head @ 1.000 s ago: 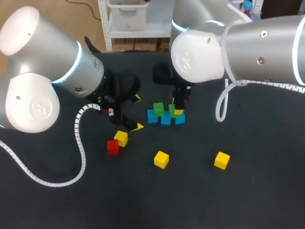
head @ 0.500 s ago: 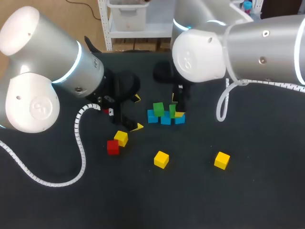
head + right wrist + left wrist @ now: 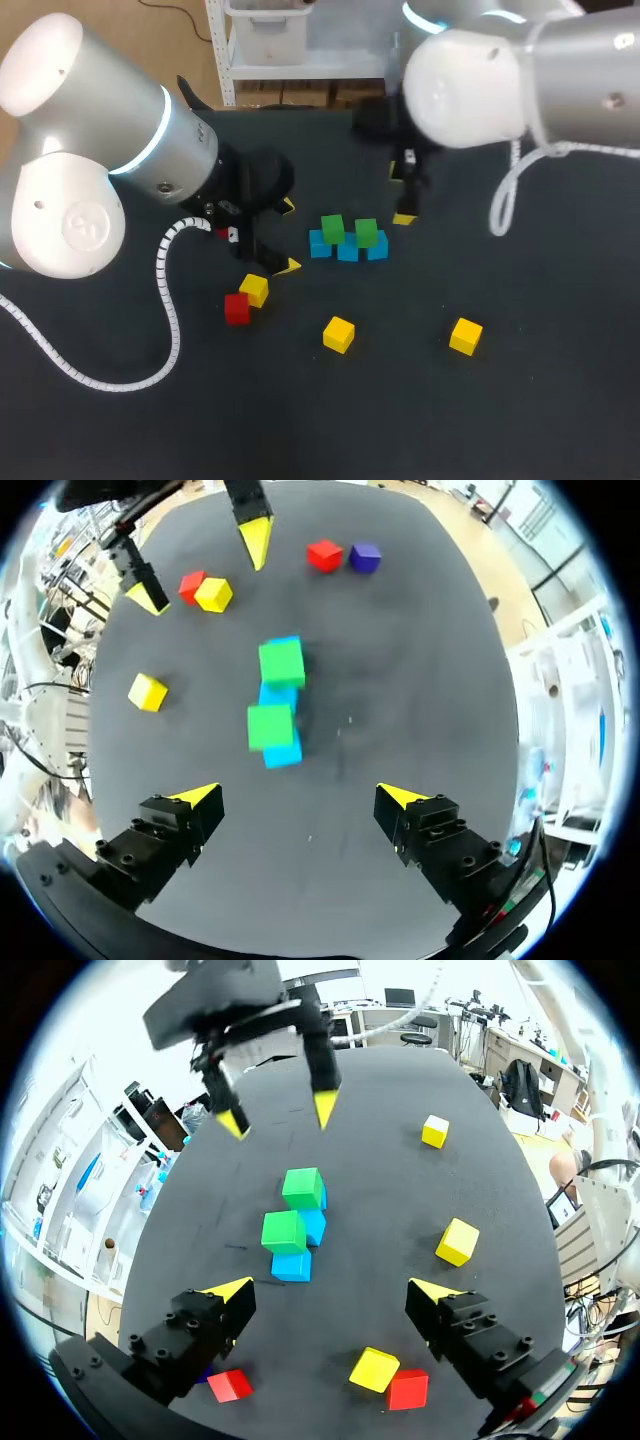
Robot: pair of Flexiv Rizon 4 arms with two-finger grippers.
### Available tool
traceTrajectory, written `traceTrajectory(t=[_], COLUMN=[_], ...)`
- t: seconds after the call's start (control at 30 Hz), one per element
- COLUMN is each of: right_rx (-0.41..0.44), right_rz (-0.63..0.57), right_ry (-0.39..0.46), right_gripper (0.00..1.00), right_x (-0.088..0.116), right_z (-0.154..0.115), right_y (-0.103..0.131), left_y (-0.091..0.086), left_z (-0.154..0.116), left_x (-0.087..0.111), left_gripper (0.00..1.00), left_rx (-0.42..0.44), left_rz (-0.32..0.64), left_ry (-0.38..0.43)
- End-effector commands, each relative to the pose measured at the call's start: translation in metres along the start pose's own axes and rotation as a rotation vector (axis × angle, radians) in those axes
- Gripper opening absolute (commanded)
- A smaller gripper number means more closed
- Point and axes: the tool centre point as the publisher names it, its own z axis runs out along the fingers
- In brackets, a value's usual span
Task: Place the blue cubes, place green cubes on the blue cubes, place the yellow cubes on the green cubes, then place the red cubes on the yellow cubes, and place purple cube on the red cubes.
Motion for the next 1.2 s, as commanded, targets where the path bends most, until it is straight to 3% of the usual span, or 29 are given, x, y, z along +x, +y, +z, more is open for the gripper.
traceTrajectory(t=[0.03,0.47,0.83,1.2], right_rx=[0.078,0.081,0.091,0.091], right_rz=[0.013,0.001,0.006,0.006], right_ry=[-0.016,-0.012,-0.035,-0.035], right_gripper=[1.00,1.00,1.00,1.00], right_x=[0.024,0.037,0.039,0.039], right_z=[-0.016,-0.034,-0.038,-0.038], right_y=[0.028,0.056,0.055,0.055], left_y=[0.000,0.000,0.000,-0.044], left_z=[0.000,0.000,0.000,-0.011], left_x=[0.002,0.002,0.002,-0.029], left_gripper=[1.00,1.00,1.00,1.00], left_rx=[0.001,0.001,0.001,0.143], left_rz=[0.003,0.003,0.003,0.124], left_ry=[-0.006,-0.006,-0.006,0.109])
